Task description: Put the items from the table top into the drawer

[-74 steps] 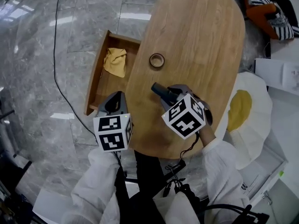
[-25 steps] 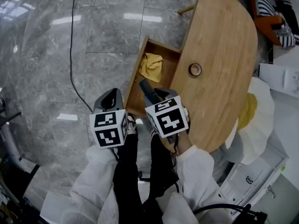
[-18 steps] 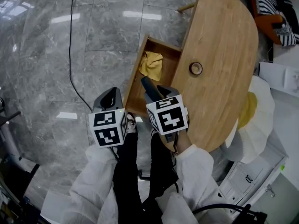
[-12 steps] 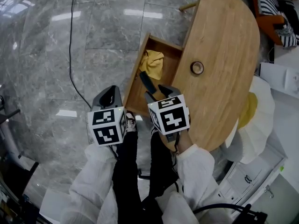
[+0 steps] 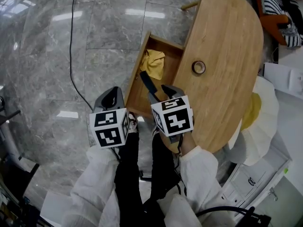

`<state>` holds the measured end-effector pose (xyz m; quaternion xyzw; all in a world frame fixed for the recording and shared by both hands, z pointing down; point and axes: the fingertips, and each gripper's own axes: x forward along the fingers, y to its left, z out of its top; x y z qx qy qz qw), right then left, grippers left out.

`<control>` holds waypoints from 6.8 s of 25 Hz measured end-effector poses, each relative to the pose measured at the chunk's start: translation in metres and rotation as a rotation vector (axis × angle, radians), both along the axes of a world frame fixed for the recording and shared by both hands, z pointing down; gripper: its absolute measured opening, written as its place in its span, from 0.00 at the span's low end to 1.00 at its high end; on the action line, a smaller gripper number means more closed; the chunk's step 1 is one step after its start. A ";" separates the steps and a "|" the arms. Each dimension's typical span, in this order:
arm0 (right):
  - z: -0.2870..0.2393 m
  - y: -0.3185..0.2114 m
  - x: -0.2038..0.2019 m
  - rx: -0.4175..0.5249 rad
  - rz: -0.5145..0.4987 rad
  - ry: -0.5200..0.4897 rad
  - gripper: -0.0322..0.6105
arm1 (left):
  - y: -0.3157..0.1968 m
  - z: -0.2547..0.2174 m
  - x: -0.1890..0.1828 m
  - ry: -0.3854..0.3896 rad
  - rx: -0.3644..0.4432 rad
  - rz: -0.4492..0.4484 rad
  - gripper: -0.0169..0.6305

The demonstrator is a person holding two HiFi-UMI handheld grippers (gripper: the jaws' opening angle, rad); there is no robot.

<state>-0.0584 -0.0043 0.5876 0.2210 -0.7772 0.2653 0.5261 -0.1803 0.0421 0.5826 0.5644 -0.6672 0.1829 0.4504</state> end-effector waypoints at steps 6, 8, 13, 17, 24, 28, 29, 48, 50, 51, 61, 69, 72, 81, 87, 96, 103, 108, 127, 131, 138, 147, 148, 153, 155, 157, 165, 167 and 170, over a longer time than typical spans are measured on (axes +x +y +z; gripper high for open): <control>-0.001 -0.002 0.012 0.001 0.058 -0.010 0.42 | -0.001 0.000 0.009 -0.002 0.000 0.016 0.03; -0.003 -0.004 0.017 0.002 0.087 -0.014 0.38 | -0.002 -0.001 0.012 -0.003 0.002 0.022 0.03; -0.009 -0.012 0.032 0.029 0.153 -0.015 0.26 | -0.007 -0.008 0.019 -0.006 0.021 0.031 0.03; -0.014 -0.016 0.042 0.050 0.185 -0.027 0.17 | -0.009 -0.010 0.027 -0.008 0.023 0.041 0.03; -0.020 -0.014 0.057 0.059 0.211 -0.041 0.15 | -0.008 -0.009 0.045 -0.016 0.020 0.067 0.03; -0.019 -0.010 0.068 0.034 0.229 -0.044 0.15 | -0.012 -0.009 0.057 -0.015 0.022 0.098 0.03; -0.019 -0.009 0.072 0.030 0.238 -0.044 0.15 | -0.013 -0.009 0.060 -0.015 0.023 0.107 0.03; -0.018 -0.038 0.144 0.012 0.386 -0.065 0.15 | -0.057 -0.011 0.126 -0.029 0.020 0.205 0.03; -0.017 -0.044 0.149 0.006 0.367 -0.068 0.15 | -0.056 -0.007 0.134 -0.025 -0.002 0.191 0.03; -0.017 -0.047 0.152 0.004 0.360 -0.067 0.15 | -0.057 -0.006 0.138 -0.026 -0.007 0.193 0.03; -0.008 -0.085 0.166 -0.011 0.314 -0.051 0.15 | -0.103 -0.002 0.154 -0.027 -0.001 0.153 0.03; -0.008 -0.125 0.162 0.016 0.297 -0.068 0.15 | -0.131 0.002 0.147 -0.029 -0.004 0.125 0.03; -0.008 -0.138 0.161 0.029 0.292 -0.063 0.15 | -0.139 0.004 0.144 -0.027 -0.004 0.113 0.03; 0.003 -0.153 0.158 0.035 0.287 -0.052 0.16 | -0.149 0.011 0.140 -0.024 -0.010 0.100 0.03; 0.012 -0.165 0.155 0.040 0.295 -0.044 0.17 | -0.150 0.017 0.138 -0.015 -0.016 0.090 0.03; 0.024 -0.165 0.153 0.012 0.296 0.006 0.27 | -0.145 0.022 0.129 -0.007 -0.028 0.067 0.03; 0.031 -0.165 0.151 0.012 0.295 0.039 0.22 | -0.138 0.028 0.124 -0.002 -0.037 0.059 0.03; 0.032 -0.165 0.151 0.026 0.298 0.058 0.20 | -0.131 0.030 0.123 0.002 -0.042 0.057 0.03; 0.011 -0.138 0.146 0.063 0.327 0.030 0.18 | -0.098 0.015 0.110 -0.004 -0.008 0.034 0.03; 0.004 -0.124 0.133 0.075 0.308 0.018 0.19 | -0.084 0.009 0.102 -0.008 0.006 0.020 0.03; -0.010 -0.095 0.107 0.093 0.284 0.003 0.18 | -0.046 -0.002 0.080 -0.010 0.018 -0.013 0.03; -0.053 -0.051 0.075 0.106 0.296 -0.032 0.18 | -0.012 -0.043 0.048 -0.027 0.070 -0.035 0.03; -0.060 -0.046 0.072 0.105 0.299 -0.036 0.18 | -0.009 -0.049 0.044 -0.027 0.075 -0.040 0.03; -0.101 -0.021 0.060 0.100 0.318 -0.046 0.18 | 0.012 -0.080 0.033 -0.011 0.073 -0.060 0.03; -0.117 -0.011 0.054 0.095 0.328 -0.053 0.18 | 0.019 -0.097 0.032 -0.008 0.070 -0.047 0.03; -0.132 -0.003 0.048 0.085 0.334 -0.064 0.18 | 0.023 -0.112 0.029 -0.014 0.071 -0.031 0.03; -0.154 0.008 0.025 0.064 0.261 -0.056 0.18 | 0.031 -0.138 0.016 -0.020 0.060 -0.068 0.03; -0.153 0.004 0.019 0.065 0.250 -0.056 0.18 | 0.026 -0.142 0.013 -0.026 0.065 -0.067 0.03; -0.151 -0.002 0.012 0.063 0.257 -0.054 0.18 | 0.022 -0.143 0.006 -0.028 0.065 -0.066 0.03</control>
